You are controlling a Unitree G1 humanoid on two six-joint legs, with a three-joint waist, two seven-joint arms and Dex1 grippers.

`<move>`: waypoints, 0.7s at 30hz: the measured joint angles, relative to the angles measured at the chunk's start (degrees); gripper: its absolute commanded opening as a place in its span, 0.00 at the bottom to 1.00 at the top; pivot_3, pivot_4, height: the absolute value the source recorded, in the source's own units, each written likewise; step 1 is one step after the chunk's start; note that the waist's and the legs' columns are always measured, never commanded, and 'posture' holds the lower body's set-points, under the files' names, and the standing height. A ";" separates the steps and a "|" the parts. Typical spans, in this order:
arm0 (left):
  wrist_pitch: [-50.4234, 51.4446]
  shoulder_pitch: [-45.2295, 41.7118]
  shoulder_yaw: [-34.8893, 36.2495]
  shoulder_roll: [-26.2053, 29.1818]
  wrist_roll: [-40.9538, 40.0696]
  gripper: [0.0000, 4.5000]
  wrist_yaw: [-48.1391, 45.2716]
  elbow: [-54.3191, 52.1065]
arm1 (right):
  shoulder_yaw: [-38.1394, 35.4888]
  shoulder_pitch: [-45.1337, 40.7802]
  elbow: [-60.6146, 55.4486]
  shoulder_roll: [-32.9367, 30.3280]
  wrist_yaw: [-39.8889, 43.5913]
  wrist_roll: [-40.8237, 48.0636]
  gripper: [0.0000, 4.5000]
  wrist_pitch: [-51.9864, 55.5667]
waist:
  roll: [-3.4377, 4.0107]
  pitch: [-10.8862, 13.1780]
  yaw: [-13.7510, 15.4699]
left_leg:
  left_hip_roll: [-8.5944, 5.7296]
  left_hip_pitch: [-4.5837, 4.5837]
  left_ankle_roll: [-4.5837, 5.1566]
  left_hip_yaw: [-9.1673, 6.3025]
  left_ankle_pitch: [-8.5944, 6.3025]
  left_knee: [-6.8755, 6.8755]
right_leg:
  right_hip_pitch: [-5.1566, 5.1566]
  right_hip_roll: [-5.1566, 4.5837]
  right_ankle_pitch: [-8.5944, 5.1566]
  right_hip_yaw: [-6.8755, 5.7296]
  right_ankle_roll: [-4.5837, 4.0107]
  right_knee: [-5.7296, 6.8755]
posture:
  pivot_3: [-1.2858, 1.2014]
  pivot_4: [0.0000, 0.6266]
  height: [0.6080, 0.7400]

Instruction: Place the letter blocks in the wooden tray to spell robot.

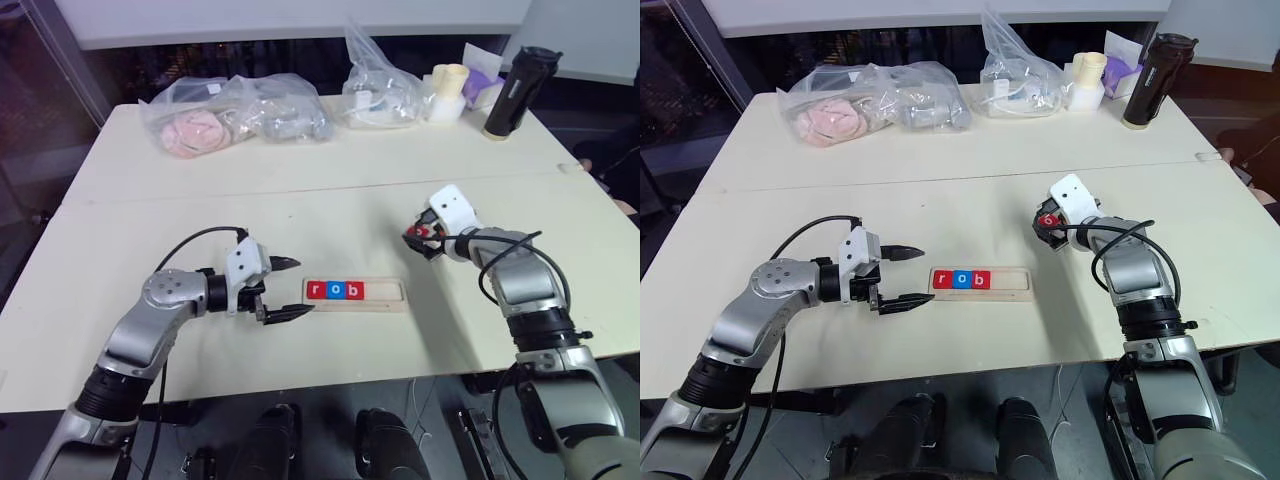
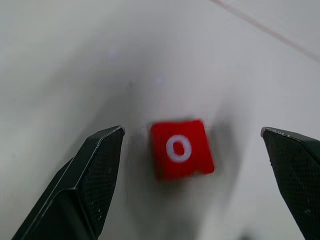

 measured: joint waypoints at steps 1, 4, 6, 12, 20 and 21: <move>-0.06 -0.03 0.00 -0.01 0.01 1.00 0.00 0.01 | 0.00 -0.73 1.87 -0.22 1.14 0.37 0.99 -1.09 | 0.00 0.00 -0.07 | 0.00 0.00 0.00 0.00 0.00 0.00 | 0.00 0.00 0.00 0.00 0.00 0.00 | 0.52 0.24 0.88; -0.30 -0.11 -0.02 -0.03 0.07 1.00 0.01 0.02 | 0.07 -2.88 7.12 -0.78 3.94 1.12 0.99 -4.23 | 0.00 0.00 -0.22 | 0.02 0.04 0.00 0.01 0.00 0.01 | 0.05 0.03 0.00 0.00 0.01 0.00 | 0.52 0.24 0.88; -0.38 -0.09 -0.03 -0.01 0.11 1.00 0.04 0.01 | 0.06 -4.54 10.86 -0.77 5.22 1.40 0.99 -6.05 | 0.00 0.00 -0.56 | 0.02 0.05 0.00 0.00 0.00 0.02 | 0.07 0.03 0.00 0.00 0.01 0.00 | 0.52 0.24 0.88; -0.38 0.20 -0.02 0.05 0.11 1.00 0.42 -0.22 | -0.02 -8.97 19.94 -0.77 8.54 2.47 0.87 -8.29 | 0.00 0.00 -0.98 | 0.02 0.08 0.00 0.00 0.00 0.02 | 0.09 0.03 0.01 0.00 0.01 0.00 | 0.52 0.24 0.88; -0.38 0.54 -0.02 0.10 0.09 1.00 0.68 -0.25 | -0.18 -9.44 20.64 -0.76 10.00 3.52 0.26 -6.59 | 0.01 0.00 -0.82 | 0.01 0.10 0.00 -0.03 0.00 0.07 | 0.16 0.01 0.00 0.00 0.00 0.00 | 0.52 0.24 0.88; -0.39 0.53 -0.02 0.09 0.09 1.00 0.68 -0.26 | -0.41 -8.99 19.16 -0.76 9.41 3.62 0.26 -5.17 | 0.01 0.00 -0.82 | 0.01 0.10 0.00 -0.03 0.00 0.05 | 0.15 0.01 0.00 0.00 0.00 0.00 | 0.52 0.24 0.88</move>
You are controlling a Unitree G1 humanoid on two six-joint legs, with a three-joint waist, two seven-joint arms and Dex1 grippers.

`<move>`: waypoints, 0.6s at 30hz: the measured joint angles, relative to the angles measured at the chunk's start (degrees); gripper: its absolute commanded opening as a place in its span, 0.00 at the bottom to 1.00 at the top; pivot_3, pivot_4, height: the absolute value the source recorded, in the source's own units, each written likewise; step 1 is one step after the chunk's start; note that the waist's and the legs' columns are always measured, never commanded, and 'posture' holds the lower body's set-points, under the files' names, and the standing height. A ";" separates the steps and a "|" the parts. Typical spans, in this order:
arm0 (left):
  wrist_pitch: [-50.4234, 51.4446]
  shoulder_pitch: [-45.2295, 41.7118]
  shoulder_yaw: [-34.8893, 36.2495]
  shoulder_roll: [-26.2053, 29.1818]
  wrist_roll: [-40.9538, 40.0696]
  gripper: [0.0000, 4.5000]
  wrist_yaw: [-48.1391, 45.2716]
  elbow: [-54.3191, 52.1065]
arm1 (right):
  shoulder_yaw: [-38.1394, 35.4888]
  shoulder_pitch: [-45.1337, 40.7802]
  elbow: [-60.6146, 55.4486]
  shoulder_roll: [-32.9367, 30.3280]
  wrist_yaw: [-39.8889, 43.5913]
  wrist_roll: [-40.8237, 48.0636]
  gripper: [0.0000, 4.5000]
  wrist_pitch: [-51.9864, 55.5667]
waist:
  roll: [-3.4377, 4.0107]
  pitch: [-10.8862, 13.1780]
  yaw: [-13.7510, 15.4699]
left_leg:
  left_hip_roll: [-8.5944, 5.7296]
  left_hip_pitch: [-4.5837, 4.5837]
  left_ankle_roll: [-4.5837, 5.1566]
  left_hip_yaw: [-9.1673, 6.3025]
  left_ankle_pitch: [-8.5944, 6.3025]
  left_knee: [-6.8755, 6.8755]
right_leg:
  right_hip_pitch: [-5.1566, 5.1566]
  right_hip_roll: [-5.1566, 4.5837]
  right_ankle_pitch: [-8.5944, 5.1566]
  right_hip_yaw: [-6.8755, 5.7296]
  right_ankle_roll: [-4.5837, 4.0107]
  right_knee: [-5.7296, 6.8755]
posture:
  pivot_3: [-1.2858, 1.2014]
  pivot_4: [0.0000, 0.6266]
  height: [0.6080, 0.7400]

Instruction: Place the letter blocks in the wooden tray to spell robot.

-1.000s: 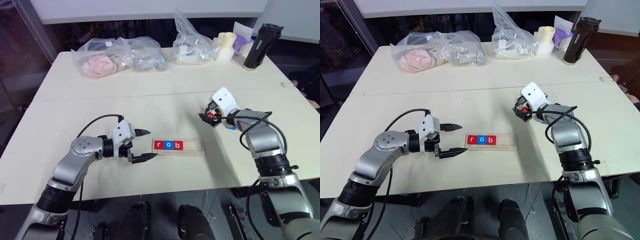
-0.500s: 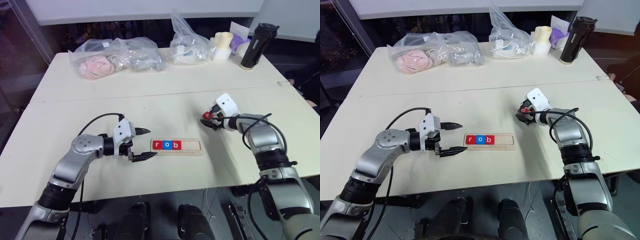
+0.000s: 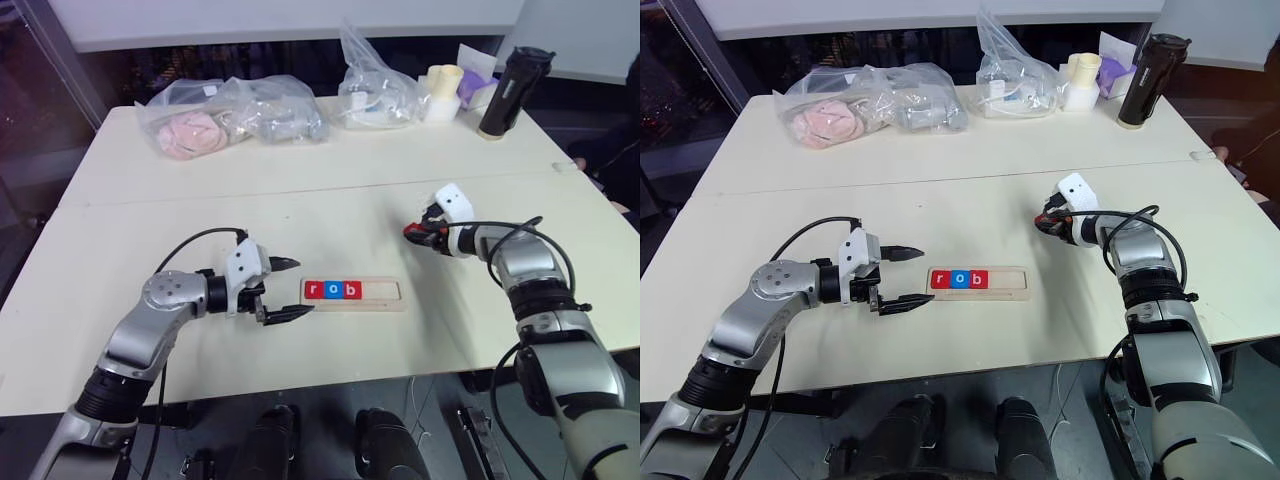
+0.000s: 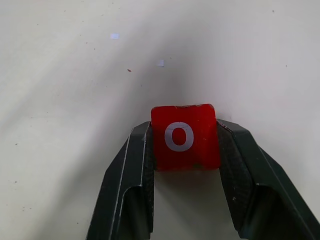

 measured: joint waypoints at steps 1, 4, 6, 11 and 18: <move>-0.01 0.00 -0.01 -0.02 0.00 1.00 -0.01 0.00 | -0.50 0.86 -2.41 0.00 -1.11 0.12 0.26 1.94 | 0.00 0.00 0.03 | 0.00 -0.01 0.00 0.00 0.00 -0.02 | -0.04 -0.01 0.00 0.00 0.00 0.01 | 0.52 0.24 0.88; -0.03 -0.06 -0.04 -0.08 0.00 1.00 -0.05 0.01 | -2.46 4.15 -13.01 -0.04 -5.31 0.83 0.26 10.41 | 0.01 0.00 0.01 | -0.01 -0.11 -0.01 0.01 0.00 -0.07 | -0.21 -0.10 0.00 0.01 0.01 0.08 | 0.52 0.24 0.88; -0.10 -0.13 -0.10 -0.09 -0.01 1.00 -0.12 0.05 | -4.62 6.72 -24.22 -0.08 -8.18 1.70 0.26 20.19 | 0.02 0.00 0.05 | -0.01 -0.22 -0.01 0.01 0.00 -0.10 | -0.38 -0.13 0.00 0.03 0.01 0.15 | 0.52 0.24 0.88; -0.30 -0.12 -0.43 -0.10 -0.04 1.00 -0.91 0.12 | -10.13 14.72 -55.16 -0.58 -13.18 5.22 0.26 49.44 | 0.02 -0.02 0.29 | 0.00 -0.34 -0.01 -0.03 -0.01 -0.09 | -0.51 -0.17 0.00 0.03 0.00 0.17 | 0.52 0.24 0.88; -0.84 -0.37 -0.80 -0.19 -0.05 1.00 -1.94 0.45 | -14.27 23.88 -70.70 5.15 -20.60 6.03 0.26 64.68 | 0.01 -0.03 0.36 | 0.01 -0.34 0.00 0.00 0.00 0.02 | -0.43 -0.19 -0.10 0.01 -0.18 0.13 | 0.52 0.24 0.88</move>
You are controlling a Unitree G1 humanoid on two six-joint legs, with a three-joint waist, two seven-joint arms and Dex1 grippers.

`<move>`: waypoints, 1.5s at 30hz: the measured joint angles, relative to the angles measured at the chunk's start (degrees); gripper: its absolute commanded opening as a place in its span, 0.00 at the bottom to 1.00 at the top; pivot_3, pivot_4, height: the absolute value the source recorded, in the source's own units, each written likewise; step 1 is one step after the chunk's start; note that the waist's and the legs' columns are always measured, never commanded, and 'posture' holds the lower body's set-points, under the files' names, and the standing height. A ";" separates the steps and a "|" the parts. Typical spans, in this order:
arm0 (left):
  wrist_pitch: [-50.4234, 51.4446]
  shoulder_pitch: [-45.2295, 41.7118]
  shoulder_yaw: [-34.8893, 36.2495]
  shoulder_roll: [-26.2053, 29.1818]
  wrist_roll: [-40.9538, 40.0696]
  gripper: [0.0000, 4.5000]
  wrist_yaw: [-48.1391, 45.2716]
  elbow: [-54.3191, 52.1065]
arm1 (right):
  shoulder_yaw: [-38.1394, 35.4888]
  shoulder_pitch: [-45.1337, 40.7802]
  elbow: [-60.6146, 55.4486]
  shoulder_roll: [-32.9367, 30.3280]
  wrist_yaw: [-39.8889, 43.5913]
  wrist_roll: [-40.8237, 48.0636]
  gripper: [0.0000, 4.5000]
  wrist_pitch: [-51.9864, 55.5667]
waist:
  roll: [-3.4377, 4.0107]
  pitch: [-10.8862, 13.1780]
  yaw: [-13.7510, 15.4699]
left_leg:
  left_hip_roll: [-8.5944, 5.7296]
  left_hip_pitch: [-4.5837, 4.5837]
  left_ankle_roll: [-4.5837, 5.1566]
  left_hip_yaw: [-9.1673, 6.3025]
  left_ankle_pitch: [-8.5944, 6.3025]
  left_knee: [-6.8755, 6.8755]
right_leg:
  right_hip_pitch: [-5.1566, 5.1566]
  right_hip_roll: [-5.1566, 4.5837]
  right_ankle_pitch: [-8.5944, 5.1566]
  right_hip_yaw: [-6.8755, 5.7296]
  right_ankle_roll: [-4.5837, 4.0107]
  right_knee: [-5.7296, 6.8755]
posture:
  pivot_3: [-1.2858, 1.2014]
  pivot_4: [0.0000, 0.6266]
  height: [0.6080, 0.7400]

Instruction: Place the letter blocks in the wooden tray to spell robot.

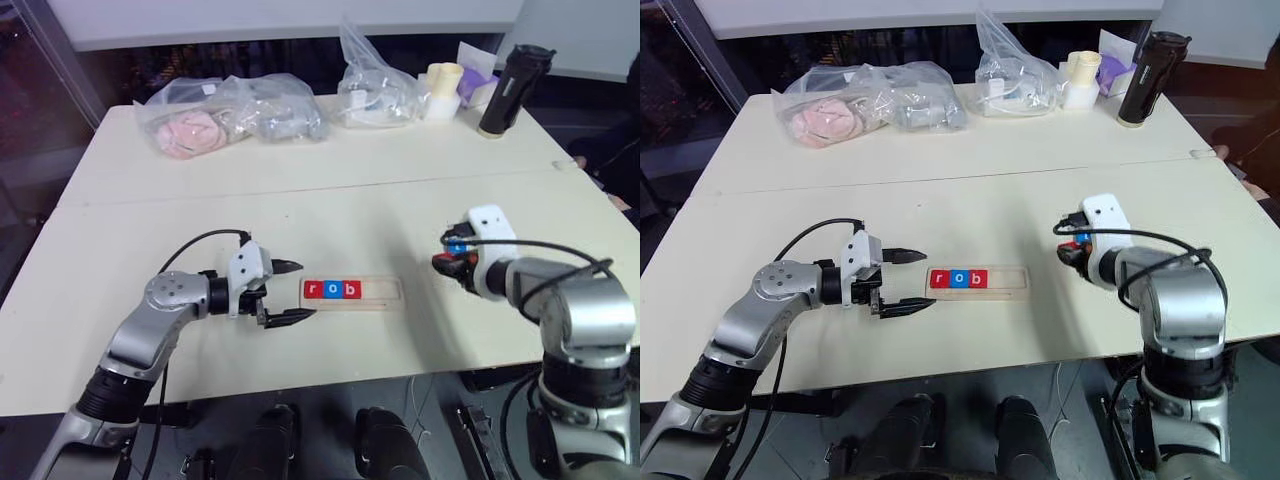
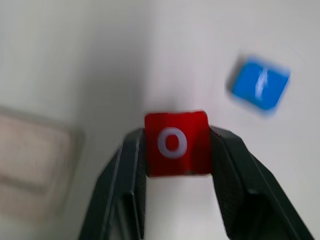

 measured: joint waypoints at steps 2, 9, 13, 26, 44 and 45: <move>-0.17 -0.21 -0.33 -0.05 0.01 1.00 -0.39 0.39 | -0.46 3.33 -2.40 2.23 -1.83 0.27 0.26 0.00 | 0.00 0.00 0.02 | 0.00 0.00 0.00 0.00 0.00 -0.02 | 0.00 0.01 0.02 0.00 0.04 -0.01 | 0.52 0.24 0.88; -0.48 -1.26 -0.90 -0.30 0.06 1.00 -0.69 1.33 | -1.04 6.00 -3.33 4.08 -5.15 1.06 0.81 0.03 | 0.00 -0.01 -0.08 | 0.01 0.00 0.01 0.01 0.01 0.02 | 0.01 0.05 0.09 0.00 0.16 -0.01 | 0.52 0.24 0.88; -0.48 -1.52 -0.91 -0.34 0.06 1.00 -0.54 1.52 | -0.74 4.77 -2.19 -0.42 -3.33 3.14 0.99 -0.10 | 0.01 0.00 -0.22 | -0.01 0.00 0.02 0.03 0.01 0.00 | 0.00 0.05 0.09 0.00 0.18 -0.02 | 0.52 0.24 0.88; -0.50 -1.90 -0.95 -0.90 0.07 1.00 -0.27 1.89 | 8.80 8.95 19.51 -30.20 33.14 7.38 0.99 -55.03 | -0.06 0.02 -0.25 | 0.02 0.04 0.04 0.05 0.00 0.07 | 0.24 0.04 0.07 -0.10 0.20 -0.20 | 0.52 0.24 0.88; -0.20 -1.77 -0.92 -0.31 -0.01 1.00 0.37 1.81 | 18.14 0.60 45.81 -27.31 48.59 1.47 0.99 -80.85 | -0.05 0.02 -0.16 | 0.03 0.07 0.01 0.02 -0.01 0.07 | 0.23 0.00 0.09 -0.06 0.18 -0.16 | 0.52 0.24 0.88; -0.20 -1.77 -0.92 -0.31 -0.02 1.00 0.44 1.81 | 18.14 0.51 46.05 -27.22 48.64 1.42 0.99 -81.04 | -0.05 0.02 -0.13 | 0.03 0.07 0.01 0.02 -0.01 0.07 | 0.23 0.01 0.09 -0.06 0.18 -0.16 | 0.52 0.24 0.88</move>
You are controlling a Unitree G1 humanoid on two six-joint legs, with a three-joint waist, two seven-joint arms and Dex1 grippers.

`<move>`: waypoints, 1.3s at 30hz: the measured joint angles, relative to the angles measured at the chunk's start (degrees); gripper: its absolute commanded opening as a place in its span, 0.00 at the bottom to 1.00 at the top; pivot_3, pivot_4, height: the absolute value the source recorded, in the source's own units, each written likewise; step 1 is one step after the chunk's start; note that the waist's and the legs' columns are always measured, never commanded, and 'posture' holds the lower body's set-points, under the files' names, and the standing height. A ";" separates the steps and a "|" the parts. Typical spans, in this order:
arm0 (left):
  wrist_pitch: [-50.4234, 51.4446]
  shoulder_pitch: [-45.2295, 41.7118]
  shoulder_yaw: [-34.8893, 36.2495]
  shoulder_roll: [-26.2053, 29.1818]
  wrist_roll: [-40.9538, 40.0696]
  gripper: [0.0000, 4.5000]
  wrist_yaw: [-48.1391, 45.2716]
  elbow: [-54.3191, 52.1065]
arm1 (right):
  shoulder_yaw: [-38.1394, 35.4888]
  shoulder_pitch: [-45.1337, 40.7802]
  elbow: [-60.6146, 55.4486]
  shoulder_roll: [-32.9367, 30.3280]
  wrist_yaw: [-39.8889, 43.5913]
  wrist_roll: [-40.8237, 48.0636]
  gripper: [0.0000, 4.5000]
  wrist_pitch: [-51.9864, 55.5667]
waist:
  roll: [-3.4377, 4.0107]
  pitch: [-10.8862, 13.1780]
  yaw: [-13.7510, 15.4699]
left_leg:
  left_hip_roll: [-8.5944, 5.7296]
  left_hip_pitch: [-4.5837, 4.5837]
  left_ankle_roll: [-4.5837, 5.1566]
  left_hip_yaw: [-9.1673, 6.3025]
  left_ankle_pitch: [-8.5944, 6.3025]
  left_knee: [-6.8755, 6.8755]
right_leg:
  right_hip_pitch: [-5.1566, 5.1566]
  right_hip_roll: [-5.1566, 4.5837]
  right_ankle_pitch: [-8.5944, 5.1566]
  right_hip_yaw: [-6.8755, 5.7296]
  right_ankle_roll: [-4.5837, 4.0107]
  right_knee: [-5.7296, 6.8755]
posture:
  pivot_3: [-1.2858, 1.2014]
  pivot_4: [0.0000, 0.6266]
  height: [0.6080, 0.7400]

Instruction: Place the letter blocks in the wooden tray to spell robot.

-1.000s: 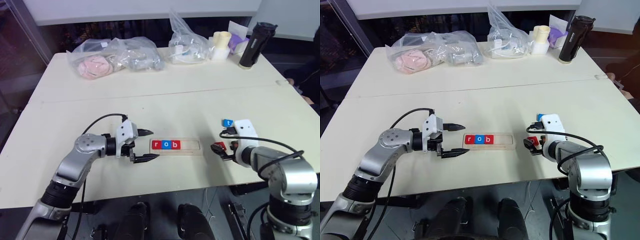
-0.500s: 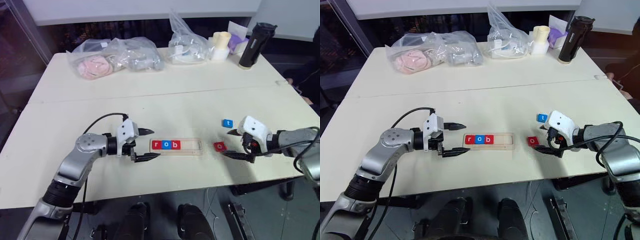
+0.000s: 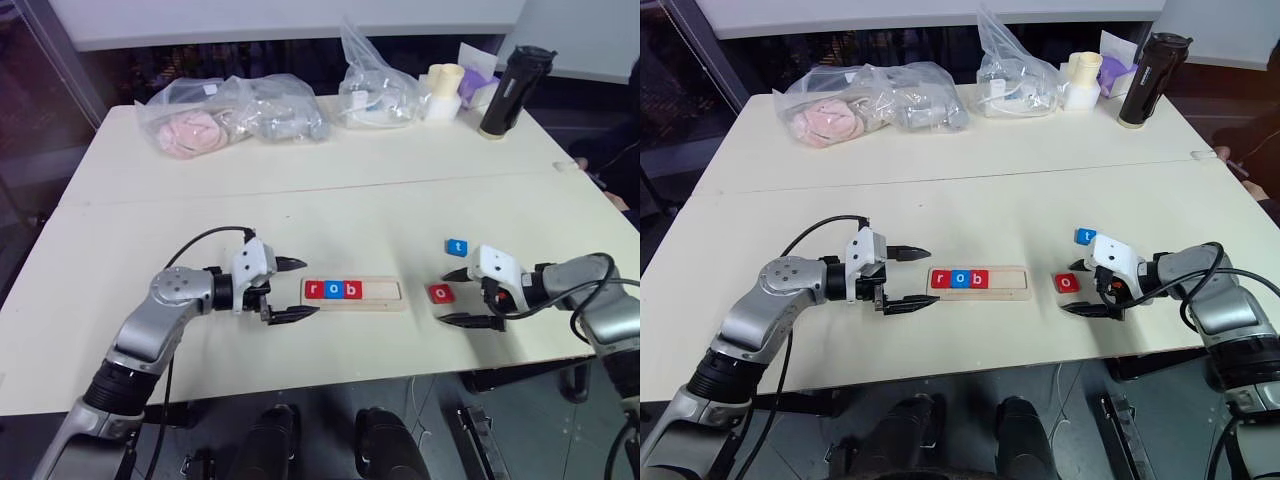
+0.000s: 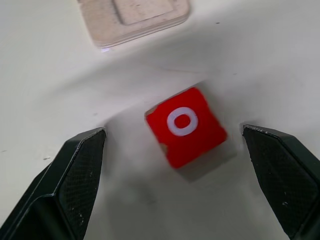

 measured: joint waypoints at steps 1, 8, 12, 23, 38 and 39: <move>0.01 0.00 0.00 0.00 0.00 1.00 0.04 0.00 | 0.01 -0.02 0.13 0.06 0.06 -0.08 0.99 -0.22 | 0.00 0.00 0.03 | 0.00 0.00 0.00 0.00 0.00 0.00 | 0.00 0.00 0.00 0.00 0.00 0.00 | 0.52 0.24 0.88; 0.02 0.00 0.00 0.01 -0.01 1.00 0.25 -0.01 | 0.31 -0.82 1.24 1.06 0.72 -1.15 0.59 -1.52 | 0.00 0.00 0.00 | 0.00 0.01 0.00 0.00 0.00 0.01 | 0.00 0.00 0.00 0.00 0.00 0.01 | 0.52 0.24 0.88; 0.02 0.00 0.00 0.01 -0.01 1.00 0.28 -0.03 | 0.33 -1.44 1.03 1.42 0.63 -1.72 0.25 -1.77 | 0.01 0.00 -0.03 | 0.00 0.02 0.00 0.00 0.00 0.02 | 0.00 0.01 0.01 0.01 0.00 0.02 | 0.52 0.24 0.88; 0.03 0.06 0.00 -0.04 -0.04 1.00 0.50 -0.43 | 3.71 -5.24 -15.95 5.76 -3.05 -2.26 0.25 8.19 | 0.00 0.00 0.05 | -0.01 0.01 -0.01 -0.02 0.00 -0.01 | -0.03 -0.01 0.01 0.02 0.00 0.03 | 0.52 0.24 0.88; 0.33 1.05 0.09 0.35 -0.14 1.00 1.10 -2.16 | 9.20 -7.12 -16.68 9.92 -6.34 -4.62 0.25 11.51 | 0.01 0.00 1.04 | -0.02 0.01 -0.01 -0.02 0.00 0.00 | -0.04 0.01 0.01 0.02 -0.01 0.02 | 0.52 0.24 0.88; 0.35 1.35 0.14 0.35 -0.17 1.00 1.21 -2.23 | 9.31 -7.12 -16.62 9.86 -6.16 -4.85 0.25 11.45 | 0.01 0.00 1.04 | -0.02 0.01 -0.01 -0.02 0.00 0.00 | -0.04 0.01 0.01 0.02 0.00 0.02 | 0.52 0.24 0.88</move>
